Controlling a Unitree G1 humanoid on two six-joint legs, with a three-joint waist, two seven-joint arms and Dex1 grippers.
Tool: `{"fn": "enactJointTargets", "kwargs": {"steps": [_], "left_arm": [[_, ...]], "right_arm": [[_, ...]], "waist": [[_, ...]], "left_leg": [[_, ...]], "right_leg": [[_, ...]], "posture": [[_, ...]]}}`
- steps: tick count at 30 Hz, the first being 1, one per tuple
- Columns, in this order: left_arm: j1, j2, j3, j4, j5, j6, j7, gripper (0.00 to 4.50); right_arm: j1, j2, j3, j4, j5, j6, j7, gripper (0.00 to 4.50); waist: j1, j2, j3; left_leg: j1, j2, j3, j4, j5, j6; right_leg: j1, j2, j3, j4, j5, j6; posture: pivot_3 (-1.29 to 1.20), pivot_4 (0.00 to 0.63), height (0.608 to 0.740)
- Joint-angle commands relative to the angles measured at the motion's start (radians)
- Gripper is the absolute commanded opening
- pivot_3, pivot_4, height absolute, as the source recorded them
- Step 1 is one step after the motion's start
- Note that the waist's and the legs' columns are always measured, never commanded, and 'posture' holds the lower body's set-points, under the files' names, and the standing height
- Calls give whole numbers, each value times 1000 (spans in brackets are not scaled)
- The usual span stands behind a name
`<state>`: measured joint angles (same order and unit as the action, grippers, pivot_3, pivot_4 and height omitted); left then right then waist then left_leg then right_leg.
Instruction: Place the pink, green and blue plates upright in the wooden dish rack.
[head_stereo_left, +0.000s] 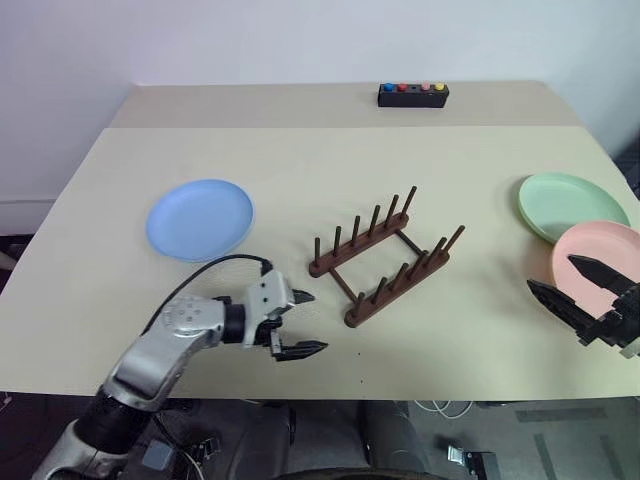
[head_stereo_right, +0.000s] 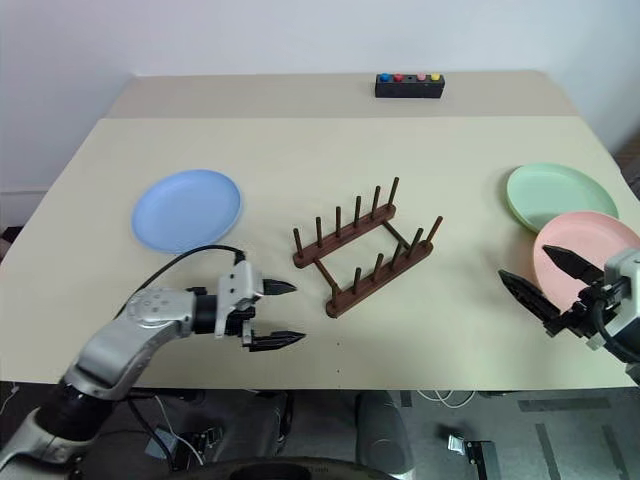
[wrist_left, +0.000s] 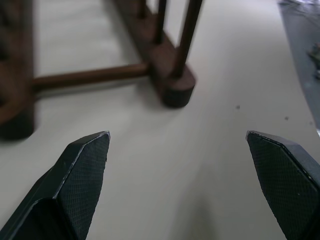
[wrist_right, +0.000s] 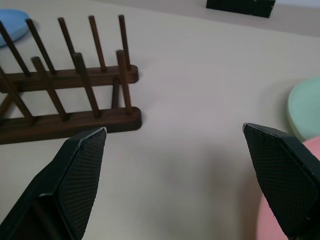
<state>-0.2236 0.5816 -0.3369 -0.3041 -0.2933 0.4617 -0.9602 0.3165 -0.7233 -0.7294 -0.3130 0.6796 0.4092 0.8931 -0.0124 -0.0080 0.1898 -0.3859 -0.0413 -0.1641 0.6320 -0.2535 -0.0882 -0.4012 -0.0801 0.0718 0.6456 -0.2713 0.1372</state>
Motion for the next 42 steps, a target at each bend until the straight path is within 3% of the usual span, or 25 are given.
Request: {"fn": "enactJointTargets", "kwargs": {"steps": [1, 10, 16, 19, 25, 35, 42], "left_arm": [[-49, -70, -72, 75, 70, -34, 30, 4500], [-75, -178, -123, 146, 131, -7, 83, 4500], [-84, -204, -124, 167, 161, -9, 113, 4500], [-84, -211, -125, 176, 170, -18, 124, 3642], [-89, -221, -121, 212, 202, -61, 147, 797], [-153, -243, -89, 351, 257, -205, 180, 762], [-288, -260, -89, 531, 204, -347, 8, 762]], "right_arm": [[27, 13, -40, -67, 30, 4, -17, 4465], [66, 23, -46, -127, 62, 22, -43, 4465], [230, -18, -38, -251, 98, 94, 49, 4465], [267, -21, -19, -292, 98, 109, 59, 4500], [239, -10, 10, -316, 84, 112, 18, 4500], [213, 1, 30, -314, 66, 96, -7, 4500], [191, 6, 53, -309, 57, 86, -24, 4500]], "waist": [[0, 0, 0], [3, 1, 0], [17, 1, -1], [20, 1, -1], [22, 1, -1], [26, 1, -1], [24, 1, -1]], "left_leg": [[0, 0, 0, 0, 0, 0], [10, 0, 0, -1, 0, 1], [11, 0, 0, -1, -1, 2], [11, 0, 0, 0, -1, 2], [11, 0, 1, -1, -1, 3], [11, 0, 1, 0, -2, 3], [10, 0, 1, -1, -2, 3]], "right_leg": [[0, 0, 0, 0, 0, 0], [12, 0, 0, -5, -3, -1], [16, -1, 0, -10, -5, 2], [17, -1, 0, -11, -5, 2], [17, -1, 0, -12, -5, 2], [18, -1, 0, -14, -5, 2], [17, -1, 0, -14, -5, 2]], "posture": [[0, 150, 740], [0, 150, 740], [0, 150, 740], [0, 150, 740], [0, 150, 740], [0, 150, 740], [0, 150, 740]]}}
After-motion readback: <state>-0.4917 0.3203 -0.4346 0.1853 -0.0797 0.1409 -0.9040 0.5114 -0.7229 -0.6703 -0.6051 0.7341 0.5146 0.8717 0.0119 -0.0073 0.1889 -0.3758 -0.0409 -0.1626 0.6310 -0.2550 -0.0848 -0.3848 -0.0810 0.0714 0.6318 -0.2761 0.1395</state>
